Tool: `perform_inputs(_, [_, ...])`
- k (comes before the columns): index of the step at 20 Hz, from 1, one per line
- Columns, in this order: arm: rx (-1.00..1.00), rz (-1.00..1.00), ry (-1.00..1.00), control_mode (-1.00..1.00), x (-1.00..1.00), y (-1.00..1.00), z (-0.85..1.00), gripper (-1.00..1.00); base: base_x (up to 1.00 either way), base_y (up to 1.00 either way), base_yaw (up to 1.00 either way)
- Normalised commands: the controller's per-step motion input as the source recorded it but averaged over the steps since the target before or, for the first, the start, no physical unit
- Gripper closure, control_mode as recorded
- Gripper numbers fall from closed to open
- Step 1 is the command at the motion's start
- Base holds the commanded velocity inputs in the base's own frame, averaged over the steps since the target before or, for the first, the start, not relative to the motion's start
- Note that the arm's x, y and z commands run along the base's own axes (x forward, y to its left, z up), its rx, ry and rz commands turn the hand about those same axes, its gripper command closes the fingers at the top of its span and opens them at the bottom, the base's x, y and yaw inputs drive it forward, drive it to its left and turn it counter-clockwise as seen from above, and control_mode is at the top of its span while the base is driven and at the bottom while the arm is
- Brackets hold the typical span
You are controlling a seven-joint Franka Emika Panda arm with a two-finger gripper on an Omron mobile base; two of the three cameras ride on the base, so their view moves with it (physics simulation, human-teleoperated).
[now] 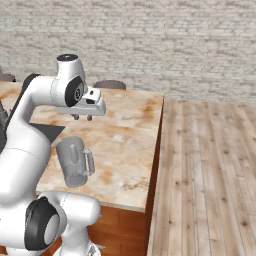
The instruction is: Turn on the sink faucet and place the jug under the water for a few seconds to fill it up.
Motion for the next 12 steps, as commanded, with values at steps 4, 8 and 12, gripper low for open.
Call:
perform_inputs(4, [0.0, 0.0, -0.01, -1.0, 0.0, 0.0, 0.0, -1.0, 0.0, 0.0, 0.0])
perform_inputs(8, [0.0, 0.0, 0.0, -1.0, -0.41, -0.09, -0.02, -1.0, 0.0, 0.0, 0.0])
perform_inputs(12, [0.02, -0.04, 0.0, -1.0, -0.16, -0.09, 0.0, -1.0, 0.0, 0.0, 0.0])
